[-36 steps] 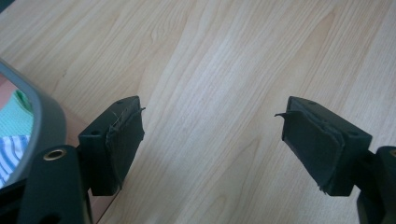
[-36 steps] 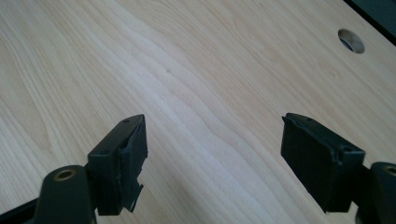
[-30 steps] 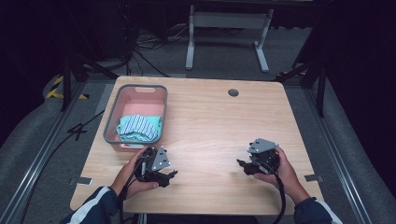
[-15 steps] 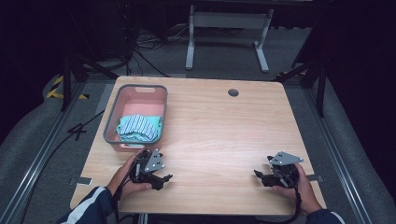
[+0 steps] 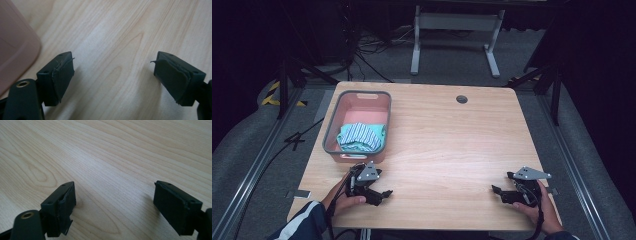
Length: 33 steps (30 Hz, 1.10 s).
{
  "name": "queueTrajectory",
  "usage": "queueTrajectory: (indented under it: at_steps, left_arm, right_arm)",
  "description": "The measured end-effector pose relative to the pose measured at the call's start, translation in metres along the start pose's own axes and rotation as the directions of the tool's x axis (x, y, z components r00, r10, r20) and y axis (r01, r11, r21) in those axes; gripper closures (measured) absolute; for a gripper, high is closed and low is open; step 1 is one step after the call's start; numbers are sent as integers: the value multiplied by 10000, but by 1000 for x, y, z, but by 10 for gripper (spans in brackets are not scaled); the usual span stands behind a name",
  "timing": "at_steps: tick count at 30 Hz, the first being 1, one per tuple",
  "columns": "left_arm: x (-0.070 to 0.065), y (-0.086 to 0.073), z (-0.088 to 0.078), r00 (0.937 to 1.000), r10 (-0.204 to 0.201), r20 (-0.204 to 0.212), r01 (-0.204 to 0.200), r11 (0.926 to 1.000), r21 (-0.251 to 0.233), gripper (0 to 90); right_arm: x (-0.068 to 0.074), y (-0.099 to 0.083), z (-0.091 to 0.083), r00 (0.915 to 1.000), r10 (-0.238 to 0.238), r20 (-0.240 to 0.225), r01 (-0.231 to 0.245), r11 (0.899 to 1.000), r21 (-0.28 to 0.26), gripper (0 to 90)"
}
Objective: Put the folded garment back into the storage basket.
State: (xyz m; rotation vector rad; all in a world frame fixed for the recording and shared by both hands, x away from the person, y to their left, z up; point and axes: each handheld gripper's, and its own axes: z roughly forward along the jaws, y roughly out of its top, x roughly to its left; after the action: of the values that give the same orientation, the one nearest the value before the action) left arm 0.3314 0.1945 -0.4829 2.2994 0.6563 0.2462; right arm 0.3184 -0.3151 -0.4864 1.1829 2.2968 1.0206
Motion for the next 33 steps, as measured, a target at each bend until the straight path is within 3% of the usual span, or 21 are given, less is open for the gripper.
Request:
queueTrajectory:
  at_steps: [26, 33]
  left_arm:
    - [1, 0, 0, 9999, -69, -82, 69, 10000, 60, 143]
    - [2, 1, 2, 9983, -398, -416, 409, 9988, 255, 60]
  right_arm:
    - [0, 1, 1, 9999, 80, 78, -80, 10000, 4, 178]
    - [-1, 2, 2, 10000, 38, 89, -39, 10000, 38, 179]
